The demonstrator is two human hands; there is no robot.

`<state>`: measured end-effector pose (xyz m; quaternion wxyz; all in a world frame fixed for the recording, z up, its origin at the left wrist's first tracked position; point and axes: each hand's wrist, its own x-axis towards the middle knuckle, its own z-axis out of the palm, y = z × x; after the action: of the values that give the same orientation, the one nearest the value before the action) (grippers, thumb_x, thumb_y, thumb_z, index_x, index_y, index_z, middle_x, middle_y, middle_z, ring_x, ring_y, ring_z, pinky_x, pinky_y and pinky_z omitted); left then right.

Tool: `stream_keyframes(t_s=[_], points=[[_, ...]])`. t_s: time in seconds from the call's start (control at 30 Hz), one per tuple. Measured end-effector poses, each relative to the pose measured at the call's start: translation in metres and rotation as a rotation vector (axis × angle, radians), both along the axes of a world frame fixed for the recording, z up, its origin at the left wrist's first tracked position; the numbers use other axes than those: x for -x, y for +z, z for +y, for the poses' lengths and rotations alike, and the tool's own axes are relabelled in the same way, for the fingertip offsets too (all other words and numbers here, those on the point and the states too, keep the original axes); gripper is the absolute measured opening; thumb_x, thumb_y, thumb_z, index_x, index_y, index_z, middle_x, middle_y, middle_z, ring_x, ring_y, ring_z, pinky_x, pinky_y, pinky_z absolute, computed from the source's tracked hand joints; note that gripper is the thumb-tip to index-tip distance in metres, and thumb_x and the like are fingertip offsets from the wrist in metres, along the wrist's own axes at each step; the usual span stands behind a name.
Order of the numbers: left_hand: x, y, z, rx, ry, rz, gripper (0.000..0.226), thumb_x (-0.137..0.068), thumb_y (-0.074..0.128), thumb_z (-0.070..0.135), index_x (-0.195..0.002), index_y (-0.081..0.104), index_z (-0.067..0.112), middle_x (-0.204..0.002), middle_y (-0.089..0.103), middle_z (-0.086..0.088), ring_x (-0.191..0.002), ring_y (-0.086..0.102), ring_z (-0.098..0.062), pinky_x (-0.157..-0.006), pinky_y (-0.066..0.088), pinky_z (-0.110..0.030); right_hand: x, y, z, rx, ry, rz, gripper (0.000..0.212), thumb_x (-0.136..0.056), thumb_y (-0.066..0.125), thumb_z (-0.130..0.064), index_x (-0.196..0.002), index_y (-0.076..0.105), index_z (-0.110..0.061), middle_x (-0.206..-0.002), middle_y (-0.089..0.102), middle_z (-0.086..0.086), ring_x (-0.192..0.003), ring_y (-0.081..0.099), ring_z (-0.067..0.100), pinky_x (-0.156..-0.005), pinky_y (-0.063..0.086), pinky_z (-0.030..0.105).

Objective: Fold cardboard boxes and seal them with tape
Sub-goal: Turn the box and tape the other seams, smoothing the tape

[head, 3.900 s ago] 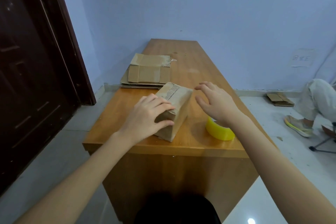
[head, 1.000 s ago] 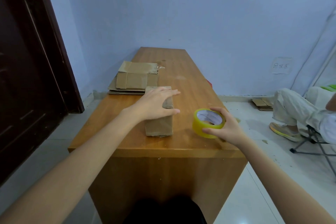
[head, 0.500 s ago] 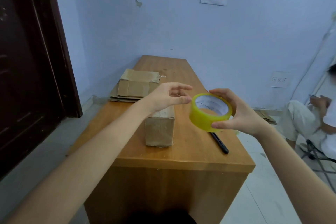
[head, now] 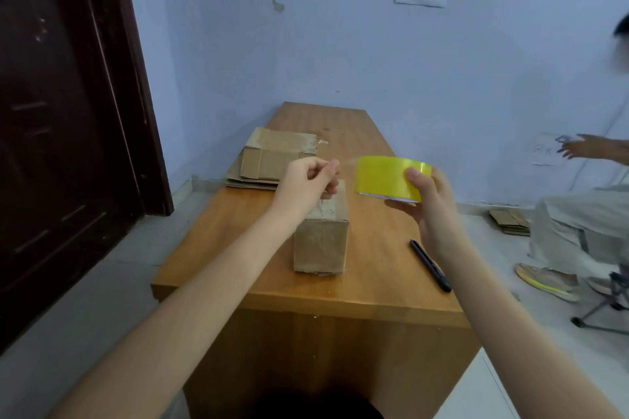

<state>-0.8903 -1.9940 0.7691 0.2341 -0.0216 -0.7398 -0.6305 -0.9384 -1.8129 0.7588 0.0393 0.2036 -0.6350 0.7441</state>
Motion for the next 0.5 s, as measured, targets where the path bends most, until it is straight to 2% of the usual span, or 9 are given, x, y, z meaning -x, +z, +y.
stream_keyframes(t_s=[0.07,0.17,0.27,0.4,0.5], points=[[-0.001,-0.001,0.003,-0.189,-0.023,-0.088,0.032,-0.099,0.046,0.032,-0.091,0.061,0.005,-0.074,0.059,-0.003,-0.061,0.058,-0.012,-0.062,0.051,-0.026,-0.004,0.003,-0.010,0.067,0.014,-0.020,0.051,-0.053,0.064,-0.053,-0.093,0.057,-0.022,-0.100,0.058,0.004,-0.089,0.062,0.019,-0.069,0.054,0.035],[-0.007,-0.003,0.002,-0.418,-0.181,-0.199,0.048,-0.098,0.035,0.048,-0.090,0.062,0.009,-0.075,0.063,-0.003,-0.066,0.060,-0.015,-0.062,0.052,-0.027,-0.007,0.005,-0.020,0.056,0.018,0.005,0.051,-0.053,0.063,-0.054,-0.094,0.055,-0.023,-0.095,0.058,-0.001,-0.085,0.061,0.015,-0.075,0.055,0.040],[-0.014,-0.006,-0.004,-0.454,-0.213,-0.156,0.047,-0.097,0.037,0.048,-0.091,0.064,0.009,-0.077,0.066,-0.002,-0.071,0.063,-0.015,-0.067,0.053,-0.029,-0.007,0.004,-0.024,0.040,0.031,0.004,0.054,-0.052,0.063,-0.055,-0.095,0.054,-0.025,-0.096,0.058,-0.001,-0.088,0.061,0.016,-0.079,0.055,0.042],[-0.019,-0.008,-0.009,-0.408,-0.161,-0.101,0.031,-0.093,0.055,0.033,-0.097,0.065,0.004,-0.085,0.066,-0.007,-0.076,0.062,-0.017,-0.072,0.054,-0.030,-0.006,0.000,-0.026,0.004,0.012,0.039,0.052,-0.052,0.063,-0.055,-0.095,0.055,-0.027,-0.097,0.059,-0.002,-0.090,0.061,0.015,-0.076,0.055,0.038],[-0.018,-0.012,-0.006,-0.328,-0.041,-0.094,0.022,-0.092,0.059,0.026,-0.094,0.065,0.005,-0.079,0.063,-0.004,-0.073,0.060,-0.014,-0.065,0.054,-0.025,-0.009,-0.004,-0.030,-0.007,0.019,0.037,0.053,-0.054,0.061,-0.057,-0.096,0.054,-0.027,-0.097,0.059,-0.004,-0.090,0.061,0.013,-0.074,0.055,0.035]])
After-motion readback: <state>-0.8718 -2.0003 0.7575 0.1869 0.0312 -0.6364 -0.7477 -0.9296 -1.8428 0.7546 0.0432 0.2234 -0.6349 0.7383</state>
